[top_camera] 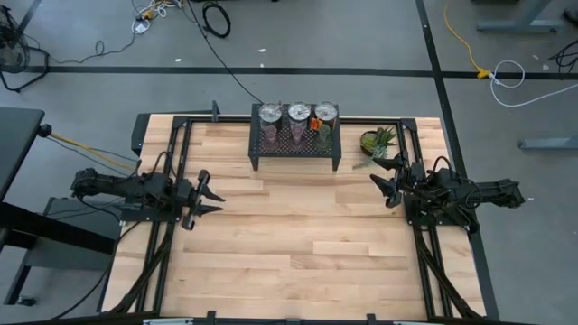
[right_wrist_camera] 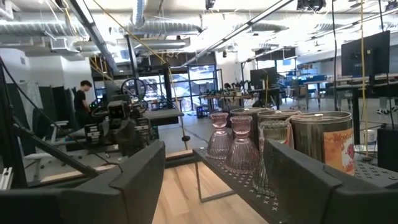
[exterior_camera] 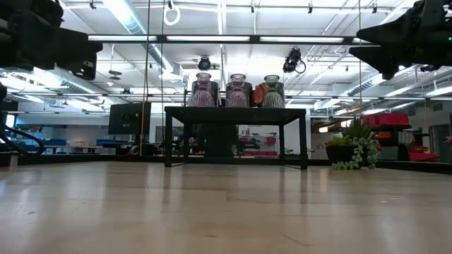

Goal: Pick & Place candle stick holders
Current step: Return to Home Position

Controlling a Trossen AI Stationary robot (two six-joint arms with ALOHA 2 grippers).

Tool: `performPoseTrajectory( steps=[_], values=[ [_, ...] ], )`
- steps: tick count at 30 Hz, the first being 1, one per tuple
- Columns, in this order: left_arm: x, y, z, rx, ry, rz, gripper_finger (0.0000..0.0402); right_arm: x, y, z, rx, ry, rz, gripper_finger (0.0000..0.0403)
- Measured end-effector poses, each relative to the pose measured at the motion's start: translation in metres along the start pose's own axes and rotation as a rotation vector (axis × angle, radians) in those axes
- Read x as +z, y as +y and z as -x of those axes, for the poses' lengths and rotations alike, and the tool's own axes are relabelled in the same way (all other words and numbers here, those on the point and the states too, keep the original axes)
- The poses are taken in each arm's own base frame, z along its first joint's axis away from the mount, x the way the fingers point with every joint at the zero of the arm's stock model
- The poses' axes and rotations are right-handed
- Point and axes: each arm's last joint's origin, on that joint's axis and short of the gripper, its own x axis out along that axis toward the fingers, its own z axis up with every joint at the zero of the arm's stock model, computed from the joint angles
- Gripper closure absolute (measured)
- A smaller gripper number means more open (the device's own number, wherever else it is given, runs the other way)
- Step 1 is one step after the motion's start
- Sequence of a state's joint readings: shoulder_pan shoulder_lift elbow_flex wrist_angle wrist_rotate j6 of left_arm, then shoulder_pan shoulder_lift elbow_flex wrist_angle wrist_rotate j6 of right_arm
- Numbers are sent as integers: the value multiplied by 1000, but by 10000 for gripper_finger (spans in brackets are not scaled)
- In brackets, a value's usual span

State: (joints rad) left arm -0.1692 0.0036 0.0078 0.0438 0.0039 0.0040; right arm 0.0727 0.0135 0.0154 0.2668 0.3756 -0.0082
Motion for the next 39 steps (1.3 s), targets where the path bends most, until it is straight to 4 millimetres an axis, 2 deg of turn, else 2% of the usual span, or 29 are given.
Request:
performPoseTrajectory(
  steps=[39],
  values=[
    [0, 1, 0, 18, -1, 1, 287, 0, 0, 0, -1, 0, 1, 134]
  ],
)
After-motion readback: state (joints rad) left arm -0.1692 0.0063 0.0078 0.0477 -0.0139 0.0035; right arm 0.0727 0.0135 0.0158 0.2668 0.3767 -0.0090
